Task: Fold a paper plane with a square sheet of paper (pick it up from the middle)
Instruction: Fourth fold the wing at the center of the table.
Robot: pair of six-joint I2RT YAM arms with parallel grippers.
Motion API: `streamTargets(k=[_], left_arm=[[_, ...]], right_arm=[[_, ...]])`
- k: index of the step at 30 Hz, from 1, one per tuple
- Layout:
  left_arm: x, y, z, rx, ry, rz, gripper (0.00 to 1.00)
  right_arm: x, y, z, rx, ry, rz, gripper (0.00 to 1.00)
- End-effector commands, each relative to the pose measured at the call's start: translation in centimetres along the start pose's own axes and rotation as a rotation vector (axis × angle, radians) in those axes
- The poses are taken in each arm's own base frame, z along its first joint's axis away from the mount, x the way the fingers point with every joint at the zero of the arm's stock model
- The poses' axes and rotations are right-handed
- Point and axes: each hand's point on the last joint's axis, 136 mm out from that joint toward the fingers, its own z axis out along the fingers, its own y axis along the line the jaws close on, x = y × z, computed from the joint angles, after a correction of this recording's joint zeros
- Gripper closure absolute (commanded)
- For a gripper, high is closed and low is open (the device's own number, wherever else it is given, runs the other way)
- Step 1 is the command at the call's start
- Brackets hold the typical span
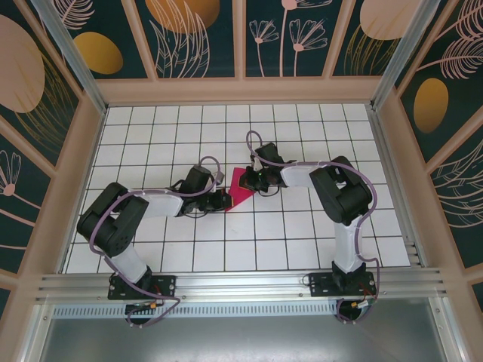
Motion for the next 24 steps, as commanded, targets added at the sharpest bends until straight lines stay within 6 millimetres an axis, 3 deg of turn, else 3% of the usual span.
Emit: streamTargets(k=[1,18,24], left_arm=[[1.1,1.0,0.3,-0.024,0.024,-0.033,0.97],[3.0,2.5,0.3,-0.053,0.061,-0.066,0.97],[0.5,-0.1,-0.5,0.003,-0.007,-0.024,0.96]], right_arm=[[2.6,-7.2,1.9,0.230,0.059,0.085,1.00],[2.8,-7.6,2.0,0.241,0.068,0.091,1.00],[3.0,-7.7,2.1,0.243,0.072,0.089,1.00]])
